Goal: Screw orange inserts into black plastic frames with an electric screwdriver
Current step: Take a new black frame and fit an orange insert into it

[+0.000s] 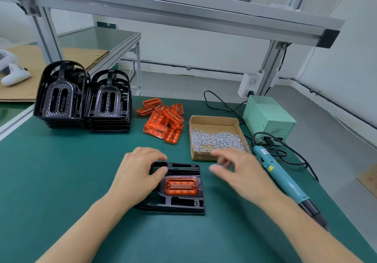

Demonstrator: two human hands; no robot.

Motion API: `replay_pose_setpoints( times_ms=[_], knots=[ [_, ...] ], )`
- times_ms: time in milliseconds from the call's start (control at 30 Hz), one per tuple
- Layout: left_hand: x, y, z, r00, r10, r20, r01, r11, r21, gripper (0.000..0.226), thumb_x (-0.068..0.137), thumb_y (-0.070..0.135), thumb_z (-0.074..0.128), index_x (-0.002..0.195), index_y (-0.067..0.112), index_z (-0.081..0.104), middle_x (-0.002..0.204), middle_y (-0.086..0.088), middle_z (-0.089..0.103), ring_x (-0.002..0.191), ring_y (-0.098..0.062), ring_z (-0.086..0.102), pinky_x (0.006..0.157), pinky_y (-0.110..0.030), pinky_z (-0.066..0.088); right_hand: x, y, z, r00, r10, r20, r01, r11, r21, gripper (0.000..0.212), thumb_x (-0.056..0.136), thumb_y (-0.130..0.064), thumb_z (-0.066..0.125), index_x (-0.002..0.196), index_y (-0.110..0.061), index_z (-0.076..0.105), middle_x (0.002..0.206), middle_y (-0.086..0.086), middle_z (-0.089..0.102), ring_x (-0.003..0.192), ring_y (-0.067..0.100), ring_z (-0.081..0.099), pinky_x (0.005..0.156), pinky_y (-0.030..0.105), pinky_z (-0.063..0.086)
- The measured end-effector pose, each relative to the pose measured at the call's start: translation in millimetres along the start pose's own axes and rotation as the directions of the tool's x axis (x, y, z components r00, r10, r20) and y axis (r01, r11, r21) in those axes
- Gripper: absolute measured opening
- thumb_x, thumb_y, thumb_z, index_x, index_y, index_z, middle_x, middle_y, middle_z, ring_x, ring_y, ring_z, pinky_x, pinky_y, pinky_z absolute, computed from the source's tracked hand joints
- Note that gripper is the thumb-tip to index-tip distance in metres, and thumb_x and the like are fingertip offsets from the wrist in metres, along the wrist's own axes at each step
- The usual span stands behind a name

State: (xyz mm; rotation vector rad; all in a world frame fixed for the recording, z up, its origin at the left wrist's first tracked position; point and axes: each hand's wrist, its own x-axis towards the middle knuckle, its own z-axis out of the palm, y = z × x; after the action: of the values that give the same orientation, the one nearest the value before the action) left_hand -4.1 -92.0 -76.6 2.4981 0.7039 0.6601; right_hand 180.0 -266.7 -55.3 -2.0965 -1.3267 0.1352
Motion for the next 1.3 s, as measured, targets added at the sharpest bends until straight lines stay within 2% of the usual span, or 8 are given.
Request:
replay_pose_setpoints(
  times_ms=[167,333,600,700,900,1000,1167,1300],
  knots=[
    [1,11,10,0.979,0.126,0.163,-0.143,0.984,0.101,0.043,0.088,0.046,0.057,0.128,0.03,0.055,0.132,0.019,0.051,0.125,-0.004,0.041,0.106,-0.023,0.026,-9,42,-59,0.876,0.457,-0.157,-0.469,0.725,-0.505,0.063,0.088,-0.046,0.06,0.143,-0.024,0.039,0.128,0.004,0.048,0.12,0.024,0.047,0.089,0.035,0.042],
    [2,7,17,0.975,0.145,0.169,-0.171,0.974,0.148,0.04,0.088,0.046,0.056,0.126,0.034,0.056,0.134,0.022,0.047,0.124,-0.001,0.04,0.103,-0.021,0.023,-38,75,-77,0.707,0.707,0.021,-0.578,0.595,-0.558,0.077,0.086,-0.056,0.058,0.149,-0.025,0.025,0.127,0.002,0.05,0.111,0.021,0.053,0.084,0.03,0.043],
    [9,14,29,0.979,0.125,0.161,-0.151,0.976,0.158,0.031,0.09,0.038,0.055,0.121,0.034,0.059,0.125,0.022,0.054,0.114,-0.004,0.045,0.096,-0.022,0.028,-46,82,-74,0.745,0.666,0.044,-0.603,0.699,-0.384,0.054,0.085,-0.037,0.064,0.133,-0.026,0.041,0.087,-0.005,0.059,0.067,0.012,0.062,0.055,0.024,0.047],
    [9,17,35,0.984,0.116,0.139,-0.14,0.974,0.18,0.031,0.091,0.038,0.053,0.122,0.036,0.057,0.127,0.025,0.051,0.114,-0.003,0.044,0.095,-0.02,0.025,-47,79,-76,0.729,0.671,0.138,-0.684,0.722,0.105,0.037,0.084,-0.018,0.068,0.119,-0.018,0.054,0.073,0.004,0.065,0.053,0.018,0.06,0.057,0.032,0.053],
    [14,32,41,0.983,0.111,0.148,-0.13,0.983,0.128,0.026,0.089,0.038,0.055,0.114,0.034,0.063,0.122,0.024,0.054,0.109,-0.003,0.045,0.089,-0.02,0.029,-37,50,-80,0.877,0.479,0.028,-0.376,0.65,0.66,0.033,0.067,-0.006,0.068,0.098,-0.009,0.056,0.064,0.003,0.05,0.05,0.014,0.044,0.046,0.021,0.042],
    [33,42,36,0.995,0.091,0.05,-0.089,0.996,-0.024,0.014,0.088,0.03,0.061,0.1,0.029,0.068,0.108,0.018,0.061,0.103,-0.006,0.048,0.089,-0.025,0.036,-22,36,-82,0.882,0.441,-0.17,-0.062,0.464,0.884,0.031,0.079,0.007,0.058,0.101,-0.015,0.053,0.063,-0.001,0.046,0.046,0.01,0.04,0.041,0.02,0.04],
    [93,63,49,0.991,0.004,0.13,0.0,0.999,-0.034,0.016,0.09,0.02,0.059,0.099,0.024,0.071,0.104,0.007,0.067,0.101,-0.014,0.056,0.089,-0.034,0.047,4,18,-81,0.911,0.385,-0.147,0.146,0.031,0.989,0.026,0.075,-0.016,0.055,0.101,-0.02,0.056,0.066,-0.004,0.046,0.049,0.007,0.041,0.044,0.017,0.04],
    [123,64,74,0.943,-0.06,0.328,0.018,0.992,0.128,0.015,0.088,0.026,0.064,0.1,0.026,0.072,0.108,0.006,0.068,0.103,-0.016,0.06,0.098,-0.039,0.044,20,3,-70,0.911,0.342,-0.231,0.218,0.075,0.973,0.031,0.074,-0.008,0.061,0.101,-0.023,0.058,0.067,-0.003,0.047,0.052,0.009,0.044,0.05,0.019,0.043]
  ],
)
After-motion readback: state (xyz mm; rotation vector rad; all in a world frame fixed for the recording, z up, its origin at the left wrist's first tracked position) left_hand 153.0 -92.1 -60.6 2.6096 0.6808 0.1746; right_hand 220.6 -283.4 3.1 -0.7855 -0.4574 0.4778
